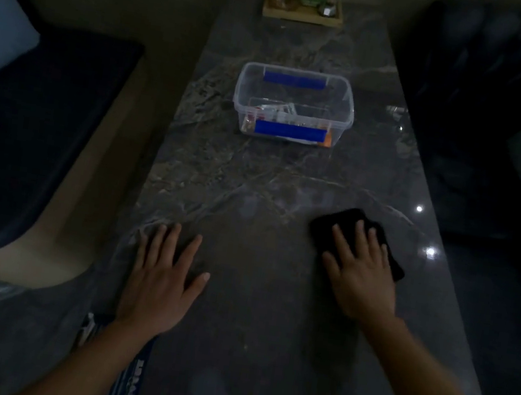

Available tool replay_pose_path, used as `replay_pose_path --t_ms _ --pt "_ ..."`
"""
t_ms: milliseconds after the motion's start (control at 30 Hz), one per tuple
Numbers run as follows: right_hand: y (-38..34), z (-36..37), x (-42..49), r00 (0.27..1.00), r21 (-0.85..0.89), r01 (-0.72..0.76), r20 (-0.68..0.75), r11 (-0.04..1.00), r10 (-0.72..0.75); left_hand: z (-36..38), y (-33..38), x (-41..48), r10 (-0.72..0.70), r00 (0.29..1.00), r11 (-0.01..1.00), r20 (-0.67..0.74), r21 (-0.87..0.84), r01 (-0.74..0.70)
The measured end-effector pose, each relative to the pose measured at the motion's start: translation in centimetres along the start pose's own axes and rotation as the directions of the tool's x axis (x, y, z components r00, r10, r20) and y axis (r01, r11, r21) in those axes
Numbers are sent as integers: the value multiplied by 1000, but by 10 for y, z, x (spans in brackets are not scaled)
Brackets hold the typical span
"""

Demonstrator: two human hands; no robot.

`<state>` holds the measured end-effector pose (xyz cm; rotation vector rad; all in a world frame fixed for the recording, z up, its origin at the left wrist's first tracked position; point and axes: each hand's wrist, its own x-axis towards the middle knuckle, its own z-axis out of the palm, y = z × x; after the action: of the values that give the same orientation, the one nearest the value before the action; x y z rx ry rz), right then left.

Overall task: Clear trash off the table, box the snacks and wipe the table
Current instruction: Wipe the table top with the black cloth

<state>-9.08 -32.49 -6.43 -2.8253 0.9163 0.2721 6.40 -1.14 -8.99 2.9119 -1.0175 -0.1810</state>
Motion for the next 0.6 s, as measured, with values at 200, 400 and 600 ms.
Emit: replay_pose_path --t_ms 200,400,600 --pt "-48 7 3 993 -8 117 -29 993 -117 2 -1 0 -19 1000 1000 -19 10 19" --pt "8 16 -42 922 -73 388 35 919 -386 -1 3 -1 -27 1000 1000 -5 -5 27" --pt "16 -20 90 988 134 -148 -19 980 152 3 1 0 -21 999 1000 -27 -12 21"
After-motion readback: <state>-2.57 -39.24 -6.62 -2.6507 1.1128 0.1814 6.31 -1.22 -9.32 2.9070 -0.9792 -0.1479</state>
